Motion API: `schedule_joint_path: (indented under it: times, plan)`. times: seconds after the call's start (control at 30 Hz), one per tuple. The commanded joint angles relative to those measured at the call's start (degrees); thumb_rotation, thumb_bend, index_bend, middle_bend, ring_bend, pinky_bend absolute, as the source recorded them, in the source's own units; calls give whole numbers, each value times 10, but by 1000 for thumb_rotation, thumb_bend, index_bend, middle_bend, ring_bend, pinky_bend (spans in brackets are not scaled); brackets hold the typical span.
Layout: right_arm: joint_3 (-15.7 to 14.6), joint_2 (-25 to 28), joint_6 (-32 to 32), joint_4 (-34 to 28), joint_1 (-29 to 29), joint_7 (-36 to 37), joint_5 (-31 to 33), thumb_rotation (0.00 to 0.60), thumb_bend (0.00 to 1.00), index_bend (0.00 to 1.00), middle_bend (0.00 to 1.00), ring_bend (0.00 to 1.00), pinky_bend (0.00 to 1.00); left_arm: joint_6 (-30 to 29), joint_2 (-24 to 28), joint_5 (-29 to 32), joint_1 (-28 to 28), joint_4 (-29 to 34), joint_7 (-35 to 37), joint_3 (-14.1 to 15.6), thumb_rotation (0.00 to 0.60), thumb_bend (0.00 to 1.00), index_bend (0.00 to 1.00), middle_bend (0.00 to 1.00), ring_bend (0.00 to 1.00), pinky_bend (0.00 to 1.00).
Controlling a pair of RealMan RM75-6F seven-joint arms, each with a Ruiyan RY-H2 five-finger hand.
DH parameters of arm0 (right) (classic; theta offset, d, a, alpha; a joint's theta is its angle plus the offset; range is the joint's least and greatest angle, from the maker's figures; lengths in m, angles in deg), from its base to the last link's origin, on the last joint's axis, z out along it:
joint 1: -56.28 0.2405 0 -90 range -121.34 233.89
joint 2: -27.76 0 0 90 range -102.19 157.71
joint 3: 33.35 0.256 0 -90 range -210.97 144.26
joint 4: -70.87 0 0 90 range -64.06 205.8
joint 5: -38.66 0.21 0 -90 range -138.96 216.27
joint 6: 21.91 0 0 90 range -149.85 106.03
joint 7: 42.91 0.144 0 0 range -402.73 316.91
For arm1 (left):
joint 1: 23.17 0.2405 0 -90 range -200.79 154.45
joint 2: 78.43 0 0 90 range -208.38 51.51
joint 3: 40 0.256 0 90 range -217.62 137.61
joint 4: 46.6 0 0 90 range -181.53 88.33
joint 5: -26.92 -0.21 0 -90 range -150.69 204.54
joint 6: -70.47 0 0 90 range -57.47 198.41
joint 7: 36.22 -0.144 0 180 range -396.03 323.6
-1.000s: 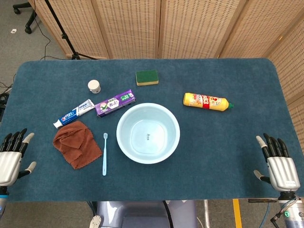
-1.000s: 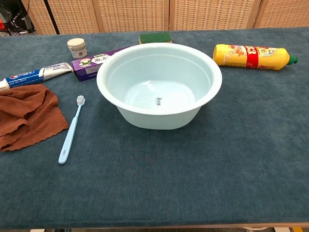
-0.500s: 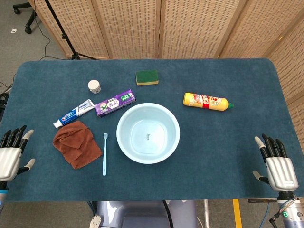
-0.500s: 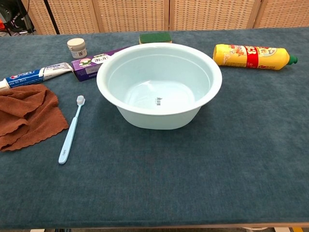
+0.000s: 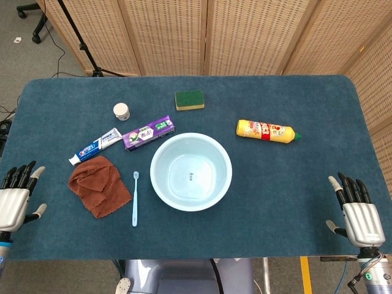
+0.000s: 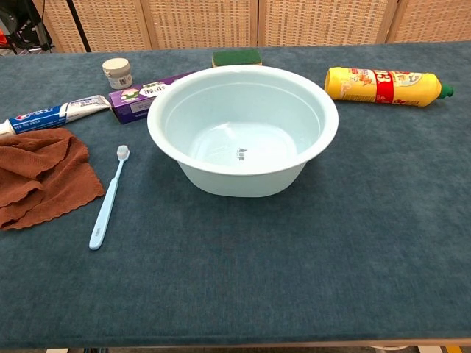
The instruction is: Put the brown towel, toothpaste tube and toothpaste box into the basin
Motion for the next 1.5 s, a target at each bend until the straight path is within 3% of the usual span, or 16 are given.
schedule_joint_path:
  times: [0.03, 0.23, 0.57, 0.9, 1.5]
  plan:
    - [0, 0, 0, 0, 0, 0, 0, 600, 94, 0, 0, 0, 0, 6, 1, 5, -3, 1, -3, -1, 600, 246, 0, 0, 0, 0]
    - [-1, 0, -1, -1, 0, -1, 0, 600, 97, 0, 0, 0, 0, 31, 8, 24, -15, 12, -7, -5, 600, 246, 0, 0, 0, 0]
    - [-1, 1, -1, -2, 0, 2, -1, 600, 94, 0, 0, 0, 0, 132, 20, 108, -69, 29, -46, -23, 600, 246, 0, 0, 0, 0]
    - [-3, 1, -5, -3, 1, 2, -2, 600, 96, 0, 0, 0, 0, 232, -11, 203, -133, -4, -82, -34, 600, 245, 0, 0, 0, 0]
    - [-4, 2, -5, -2, 2, 10, -5, 600, 95, 0, 0, 0, 0, 265, -75, 281, -205, -24, -150, -29, 600, 249, 7, 0, 0, 0]
